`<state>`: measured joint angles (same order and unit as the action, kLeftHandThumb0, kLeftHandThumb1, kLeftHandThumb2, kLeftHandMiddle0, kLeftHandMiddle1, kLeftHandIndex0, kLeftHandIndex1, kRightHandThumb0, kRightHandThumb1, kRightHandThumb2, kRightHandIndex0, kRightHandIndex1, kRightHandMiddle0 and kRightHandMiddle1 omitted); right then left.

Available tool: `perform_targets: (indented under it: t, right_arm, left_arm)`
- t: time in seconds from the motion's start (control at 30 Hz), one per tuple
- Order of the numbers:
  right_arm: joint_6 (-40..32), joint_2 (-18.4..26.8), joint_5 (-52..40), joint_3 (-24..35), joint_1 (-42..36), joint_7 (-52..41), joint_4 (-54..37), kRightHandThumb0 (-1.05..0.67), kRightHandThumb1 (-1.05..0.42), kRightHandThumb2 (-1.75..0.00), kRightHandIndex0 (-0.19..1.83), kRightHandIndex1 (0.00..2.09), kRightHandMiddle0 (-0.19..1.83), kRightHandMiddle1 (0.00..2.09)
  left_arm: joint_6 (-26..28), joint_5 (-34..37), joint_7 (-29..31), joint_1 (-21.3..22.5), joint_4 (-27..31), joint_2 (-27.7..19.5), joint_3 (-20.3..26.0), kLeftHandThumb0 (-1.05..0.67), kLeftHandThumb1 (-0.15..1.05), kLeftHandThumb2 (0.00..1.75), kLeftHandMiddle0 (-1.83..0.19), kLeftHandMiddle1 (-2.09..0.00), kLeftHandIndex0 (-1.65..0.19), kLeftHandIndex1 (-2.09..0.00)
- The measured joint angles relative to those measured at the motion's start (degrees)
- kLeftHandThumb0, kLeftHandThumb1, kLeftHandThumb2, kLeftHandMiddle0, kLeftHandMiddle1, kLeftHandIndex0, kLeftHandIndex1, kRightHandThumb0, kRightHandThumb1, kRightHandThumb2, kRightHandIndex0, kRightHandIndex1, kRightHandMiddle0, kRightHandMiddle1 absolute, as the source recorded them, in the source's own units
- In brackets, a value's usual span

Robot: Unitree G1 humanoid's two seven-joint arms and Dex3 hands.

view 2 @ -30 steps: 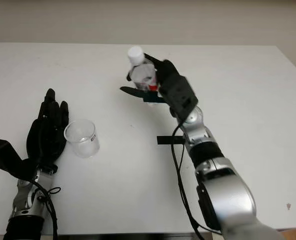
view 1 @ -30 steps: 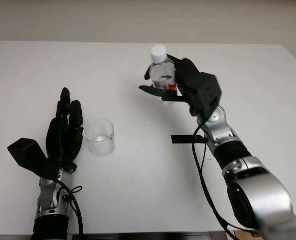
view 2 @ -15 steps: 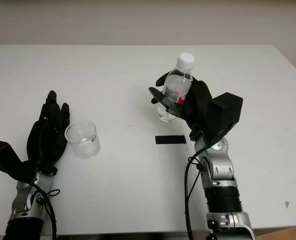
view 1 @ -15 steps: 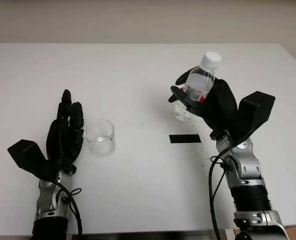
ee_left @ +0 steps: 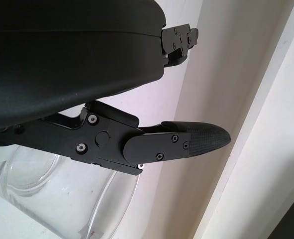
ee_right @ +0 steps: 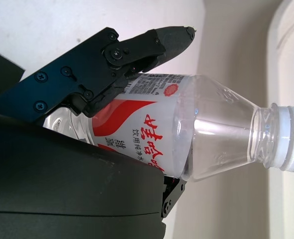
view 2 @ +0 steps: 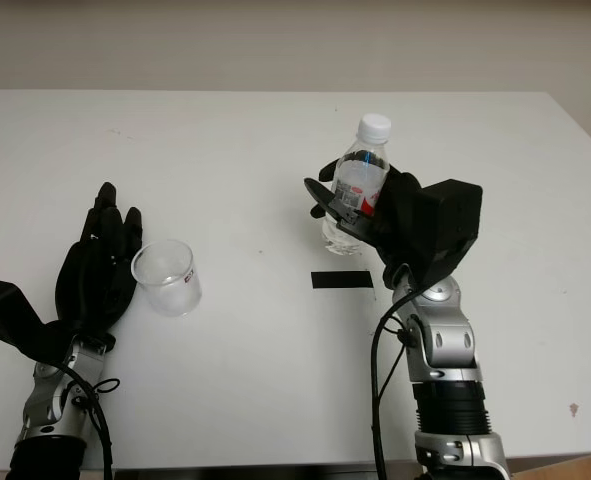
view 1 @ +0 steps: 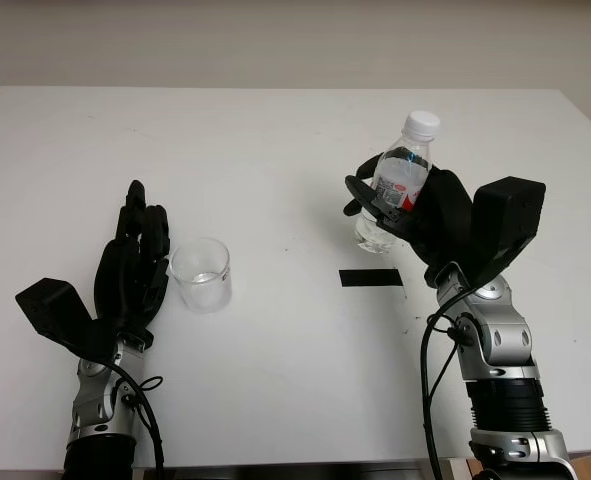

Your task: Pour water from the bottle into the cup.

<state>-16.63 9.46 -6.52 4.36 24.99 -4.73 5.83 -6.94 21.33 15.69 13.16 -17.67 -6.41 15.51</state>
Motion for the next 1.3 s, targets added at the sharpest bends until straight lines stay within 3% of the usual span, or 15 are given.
perform_targets:
  t: [0.8,1.3]
  right_arm:
    - [-6.6,-1.0,2.2,-0.1,-4.1,-0.4,-0.5,-0.41,-1.05,-0.39,1.58,2.09,1.16,2.09]
    - [-0.6,-1.3,2.4,-0.7,-5.0,-1.3,2.3,-0.41,-1.05,-0.41,1.59,2.09,1.16,2.09]
  left_arm:
    - [2.7,0.0,-1.4,-1.0,2.4,-0.2,0.2,-0.73,1.05,0.43,0.15,-0.05,0.14,-0.06]
    - [2.9,0.1,-0.7,-1.0,2.3,-0.5,0.7,-0.74,1.05,0.43,0.15,-0.05,0.15,-0.05]
